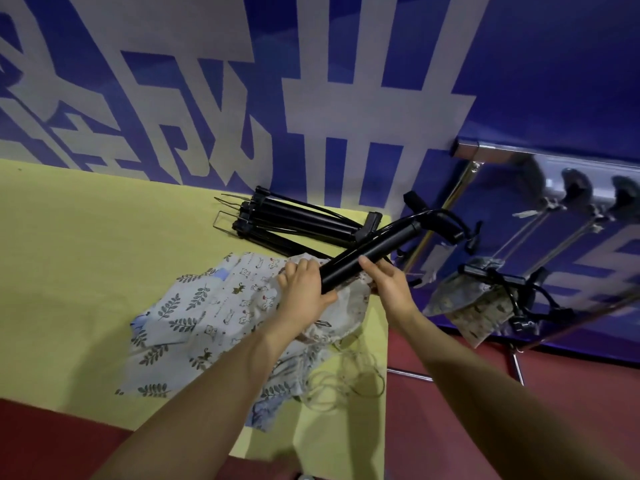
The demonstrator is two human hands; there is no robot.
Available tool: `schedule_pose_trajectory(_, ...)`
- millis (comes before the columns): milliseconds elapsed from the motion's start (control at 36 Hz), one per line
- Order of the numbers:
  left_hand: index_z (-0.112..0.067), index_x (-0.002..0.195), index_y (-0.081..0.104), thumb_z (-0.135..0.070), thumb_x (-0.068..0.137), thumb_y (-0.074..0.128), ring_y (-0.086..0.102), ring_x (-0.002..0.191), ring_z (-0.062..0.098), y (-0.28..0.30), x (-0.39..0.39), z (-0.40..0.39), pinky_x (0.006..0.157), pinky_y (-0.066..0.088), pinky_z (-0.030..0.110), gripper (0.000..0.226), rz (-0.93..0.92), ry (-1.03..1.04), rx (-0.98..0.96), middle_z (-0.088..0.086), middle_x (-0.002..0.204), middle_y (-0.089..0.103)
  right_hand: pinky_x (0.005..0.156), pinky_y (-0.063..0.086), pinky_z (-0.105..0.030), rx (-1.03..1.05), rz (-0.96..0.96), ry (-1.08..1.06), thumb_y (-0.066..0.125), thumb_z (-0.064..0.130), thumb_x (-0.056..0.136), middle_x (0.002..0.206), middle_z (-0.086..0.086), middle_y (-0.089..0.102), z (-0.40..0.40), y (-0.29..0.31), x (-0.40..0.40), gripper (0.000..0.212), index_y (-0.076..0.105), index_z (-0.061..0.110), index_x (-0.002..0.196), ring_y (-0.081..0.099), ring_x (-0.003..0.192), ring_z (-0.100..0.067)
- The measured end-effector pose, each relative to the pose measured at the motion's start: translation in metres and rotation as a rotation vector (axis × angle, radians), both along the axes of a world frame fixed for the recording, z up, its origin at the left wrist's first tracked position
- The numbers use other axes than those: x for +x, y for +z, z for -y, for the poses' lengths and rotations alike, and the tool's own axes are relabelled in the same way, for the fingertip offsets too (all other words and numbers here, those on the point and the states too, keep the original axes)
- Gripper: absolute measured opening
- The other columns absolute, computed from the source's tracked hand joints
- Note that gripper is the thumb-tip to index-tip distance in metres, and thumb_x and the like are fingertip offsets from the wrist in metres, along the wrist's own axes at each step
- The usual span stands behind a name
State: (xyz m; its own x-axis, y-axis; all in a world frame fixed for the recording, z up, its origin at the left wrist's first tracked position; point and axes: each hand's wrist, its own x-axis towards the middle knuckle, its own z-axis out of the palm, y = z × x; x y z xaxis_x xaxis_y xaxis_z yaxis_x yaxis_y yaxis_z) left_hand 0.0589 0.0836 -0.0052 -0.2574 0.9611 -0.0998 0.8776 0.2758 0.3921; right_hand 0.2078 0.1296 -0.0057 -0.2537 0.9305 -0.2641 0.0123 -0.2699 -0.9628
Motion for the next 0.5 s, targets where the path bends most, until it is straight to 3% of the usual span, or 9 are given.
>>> schedule_pose_trajectory(111,-0.014,0.118,0.048,-0.035,0.082,0.063,0.036,0.113,0.022,-0.003,0.003,-0.002,0.093,0.029,0.034,0.044,0.021,-0.008,-0.019,0.003,0.119,0.046,0.075,0.047,-0.022,-0.026,0.049,-0.064,0.066,0.029,0.087,0.097,-0.019,0.067,-0.005,-0.009,0.0,0.02,0.068,0.01,0.094,0.063,0.086,-0.013)
schedule_pose_trajectory(222,-0.022,0.134,0.04,-0.022,0.081,0.064,0.032,0.114,0.02,0.004,-0.001,0.0,0.088,0.025,0.03,0.058,0.027,-0.098,-0.051,-0.002,0.124,0.042,0.076,0.045,-0.032,-0.032,0.075,-0.081,0.071,0.035,0.082,0.089,-0.033,0.056,-0.006,-0.013,0.0,0.045,0.065,-0.007,0.096,0.058,0.082,-0.021)
schedule_pose_trajectory(306,-0.027,0.14,0.031,-0.019,0.079,0.063,0.031,0.114,0.023,0.011,-0.007,0.001,0.087,0.025,0.032,0.069,-0.033,-0.128,-0.078,-0.005,0.132,0.039,0.072,0.044,-0.037,-0.013,0.103,-0.086,0.071,0.036,0.082,0.083,-0.025,0.056,-0.006,-0.01,-0.004,0.037,0.067,0.001,0.094,0.058,0.083,-0.03)
schedule_pose_trajectory(417,-0.017,0.148,0.017,-0.005,0.084,0.055,0.038,0.119,0.03,0.024,-0.017,0.008,0.089,0.036,0.039,0.075,-0.069,-0.086,-0.14,0.001,0.142,0.03,0.071,0.052,-0.04,0.062,0.133,-0.054,0.07,0.028,0.085,0.099,-0.03,0.064,-0.002,0.002,-0.012,0.022,0.069,0.009,0.096,0.064,0.087,-0.036)
schedule_pose_trajectory(500,-0.012,0.149,0.017,0.006,0.085,0.05,0.055,0.101,0.03,0.031,-0.022,0.015,0.073,0.049,0.039,0.074,0.013,-0.028,-0.063,0.006,0.142,0.03,0.077,0.053,-0.042,0.152,0.171,-0.02,0.07,0.027,0.085,0.093,-0.021,0.069,0.003,0.013,-0.021,0.025,0.068,0.007,0.099,0.066,0.086,-0.031)
